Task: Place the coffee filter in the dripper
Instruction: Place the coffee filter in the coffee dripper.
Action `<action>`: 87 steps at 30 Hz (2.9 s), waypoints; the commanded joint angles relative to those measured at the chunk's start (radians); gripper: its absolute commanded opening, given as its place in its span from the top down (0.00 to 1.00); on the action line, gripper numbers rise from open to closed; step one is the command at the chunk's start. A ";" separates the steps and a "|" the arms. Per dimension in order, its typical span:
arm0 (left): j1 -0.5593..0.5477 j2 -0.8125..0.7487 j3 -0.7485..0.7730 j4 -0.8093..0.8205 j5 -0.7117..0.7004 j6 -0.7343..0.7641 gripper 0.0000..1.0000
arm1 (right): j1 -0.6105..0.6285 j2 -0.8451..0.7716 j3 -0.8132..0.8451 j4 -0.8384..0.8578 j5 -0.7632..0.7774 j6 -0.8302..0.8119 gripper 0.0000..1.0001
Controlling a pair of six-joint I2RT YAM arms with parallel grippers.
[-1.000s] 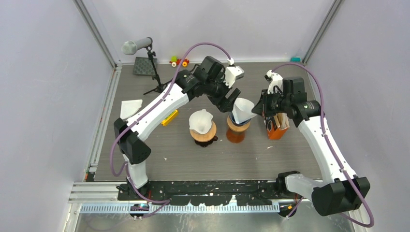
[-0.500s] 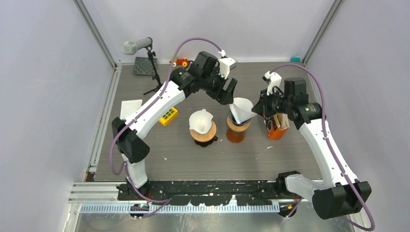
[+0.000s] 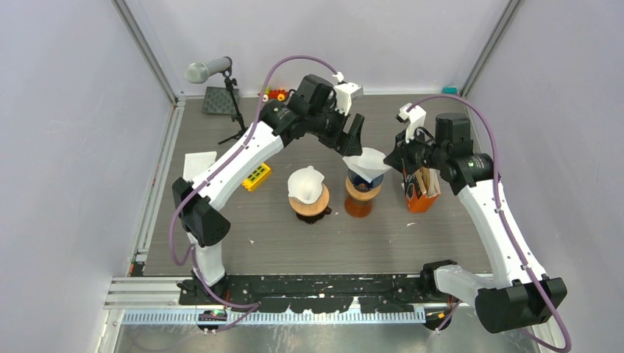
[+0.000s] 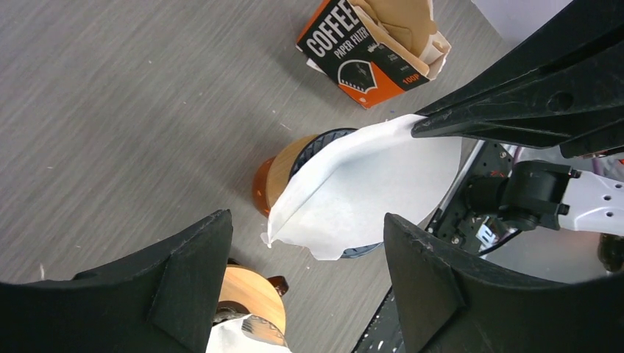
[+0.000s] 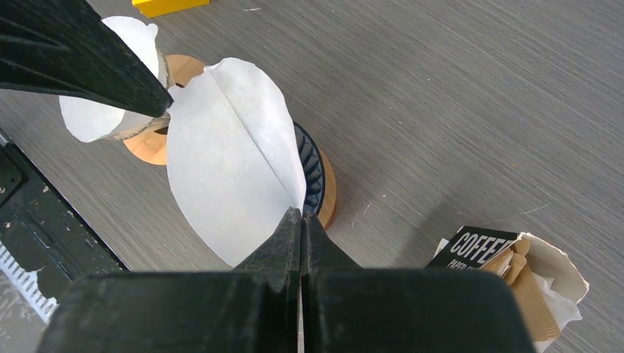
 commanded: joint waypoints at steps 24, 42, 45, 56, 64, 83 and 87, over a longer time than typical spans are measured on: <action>0.018 0.063 -0.129 0.072 0.149 -0.155 0.27 | 0.005 -0.035 -0.076 0.057 -0.042 -0.030 0.99; 0.019 0.010 -0.229 0.143 0.170 -0.228 0.33 | 0.005 0.036 -0.013 0.025 -0.018 0.075 0.75; 0.020 0.008 -0.233 0.151 0.170 -0.240 0.33 | 0.005 0.055 0.008 0.013 -0.022 0.126 0.71; 0.020 0.009 -0.224 0.170 0.143 -0.258 0.34 | 0.005 0.132 0.098 -0.100 -0.020 0.218 0.57; 0.019 0.011 -0.215 0.171 0.109 -0.252 0.34 | 0.005 0.126 0.092 -0.164 0.018 0.211 0.52; 0.018 -0.016 -0.236 0.194 0.114 -0.223 0.32 | 0.010 0.213 0.152 -0.275 0.046 0.252 0.46; 0.017 -0.032 -0.259 0.208 0.112 -0.202 0.32 | 0.022 0.245 0.159 -0.279 0.055 0.253 0.48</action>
